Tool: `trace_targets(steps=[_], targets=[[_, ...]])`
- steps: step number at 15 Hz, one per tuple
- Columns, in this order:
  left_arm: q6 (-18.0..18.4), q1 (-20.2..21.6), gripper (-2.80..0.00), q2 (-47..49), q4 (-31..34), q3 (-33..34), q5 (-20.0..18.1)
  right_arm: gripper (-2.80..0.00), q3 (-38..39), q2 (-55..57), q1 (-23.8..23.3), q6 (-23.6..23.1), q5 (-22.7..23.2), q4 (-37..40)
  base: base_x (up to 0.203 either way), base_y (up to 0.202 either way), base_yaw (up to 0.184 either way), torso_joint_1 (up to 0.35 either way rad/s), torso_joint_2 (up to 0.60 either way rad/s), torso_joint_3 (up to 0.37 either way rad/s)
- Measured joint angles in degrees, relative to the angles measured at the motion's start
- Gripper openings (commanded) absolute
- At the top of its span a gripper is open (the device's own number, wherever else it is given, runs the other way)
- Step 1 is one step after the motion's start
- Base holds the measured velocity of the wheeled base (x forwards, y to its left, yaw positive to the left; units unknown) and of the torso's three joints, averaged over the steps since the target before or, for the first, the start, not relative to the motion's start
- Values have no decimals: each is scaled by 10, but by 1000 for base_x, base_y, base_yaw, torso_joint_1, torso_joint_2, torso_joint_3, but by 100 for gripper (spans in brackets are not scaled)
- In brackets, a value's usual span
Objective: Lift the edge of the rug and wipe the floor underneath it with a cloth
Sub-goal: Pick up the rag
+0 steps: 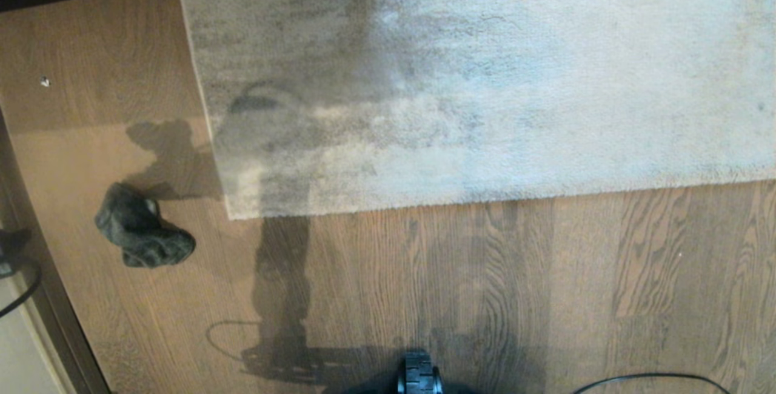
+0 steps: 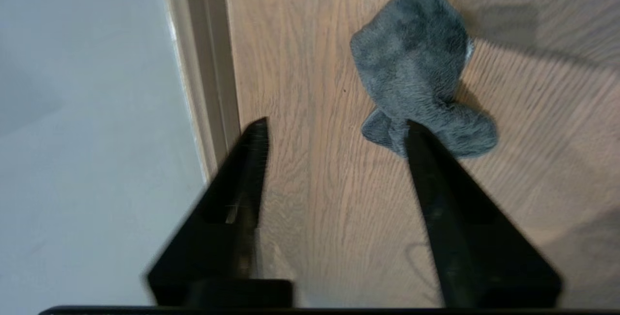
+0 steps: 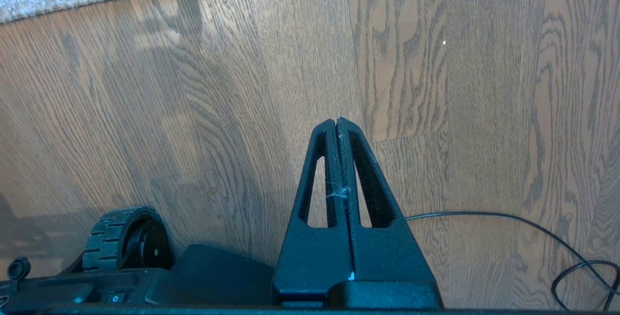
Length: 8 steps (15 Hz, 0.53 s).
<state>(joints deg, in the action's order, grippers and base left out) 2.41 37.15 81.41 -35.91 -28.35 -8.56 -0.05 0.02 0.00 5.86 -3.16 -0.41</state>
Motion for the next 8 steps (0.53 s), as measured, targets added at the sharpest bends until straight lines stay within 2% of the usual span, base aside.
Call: trace_targets(steps=[5,8], targets=[[7,-3,0,93,-88,-3,-43,-280,0,0,0,0,0,0,0,0,0,0,0,0],[-4,-23,0,145,-142,-14,-54,-280,0,0,0,0,0,0,0,0,0,0,0,0]])
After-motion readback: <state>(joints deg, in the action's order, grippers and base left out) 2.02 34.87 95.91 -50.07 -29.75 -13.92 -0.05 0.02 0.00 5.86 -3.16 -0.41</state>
